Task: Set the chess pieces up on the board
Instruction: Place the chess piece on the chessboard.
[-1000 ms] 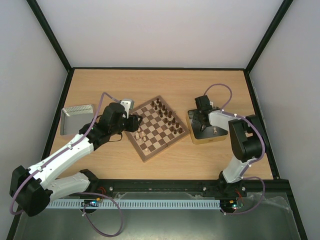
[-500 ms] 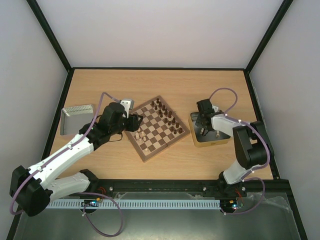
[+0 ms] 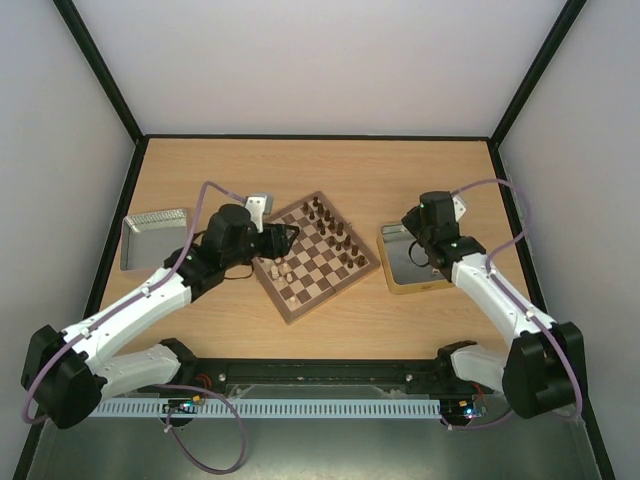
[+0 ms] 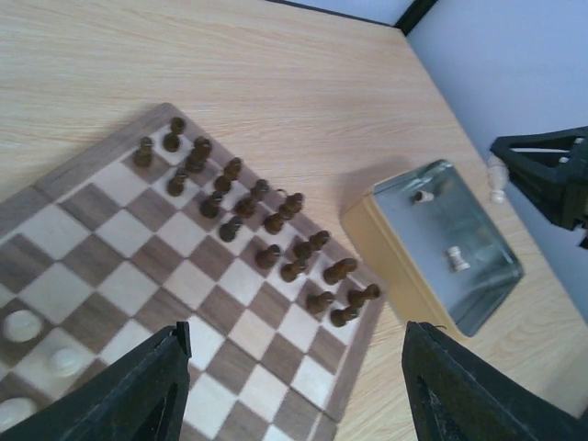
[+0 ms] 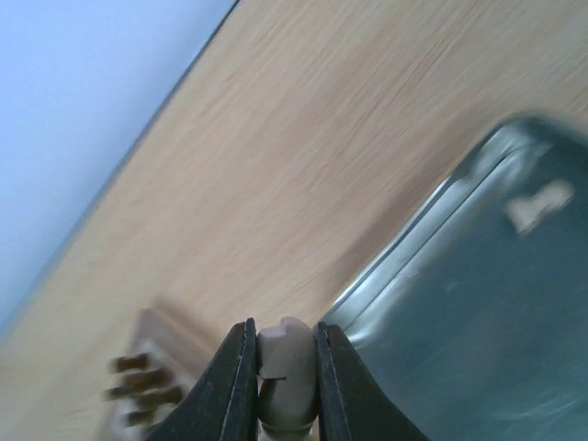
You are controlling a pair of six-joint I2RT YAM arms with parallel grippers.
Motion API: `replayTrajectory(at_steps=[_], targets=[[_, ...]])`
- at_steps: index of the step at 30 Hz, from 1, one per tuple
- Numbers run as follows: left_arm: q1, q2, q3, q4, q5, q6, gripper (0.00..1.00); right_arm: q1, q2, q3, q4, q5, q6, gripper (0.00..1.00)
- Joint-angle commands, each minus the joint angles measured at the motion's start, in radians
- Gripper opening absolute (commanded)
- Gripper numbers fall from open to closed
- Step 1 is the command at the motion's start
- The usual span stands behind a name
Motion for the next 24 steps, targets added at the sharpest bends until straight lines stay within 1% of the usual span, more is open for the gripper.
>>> replayTrajectory(at_steps=[1, 6, 10, 14, 17, 21, 24], targets=[[-0.073, 0.028, -0.031, 0.208, -0.014, -0.034, 0.68, 0.012, -0.064, -0.062, 0.093, -0.177, 0.321, 0.09], [-0.212, 0.118, -0.013, 0.395, -0.092, 0.002, 0.75, 0.033, -0.115, -0.087, 0.168, -0.329, 0.547, 0.08], [-0.283, 0.243, 0.029, 0.499, -0.107, 0.035, 0.77, 0.044, -0.174, -0.123, 0.220, -0.404, 0.695, 0.07], [-0.336, 0.348, 0.099, 0.561, -0.108, 0.080, 0.77, 0.046, -0.223, -0.149, 0.236, -0.462, 0.780, 0.06], [-0.356, 0.415, 0.146, 0.589, -0.124, 0.102, 0.74, 0.046, -0.250, -0.152, 0.231, -0.486, 0.798, 0.06], [-0.371, 0.479, 0.204, 0.614, -0.162, 0.118, 0.65, 0.046, -0.271, -0.153, 0.216, -0.508, 0.797, 0.06], [-0.387, 0.509, 0.232, 0.637, -0.189, 0.138, 0.60, 0.046, -0.272, -0.160, 0.216, -0.526, 0.796, 0.07]])
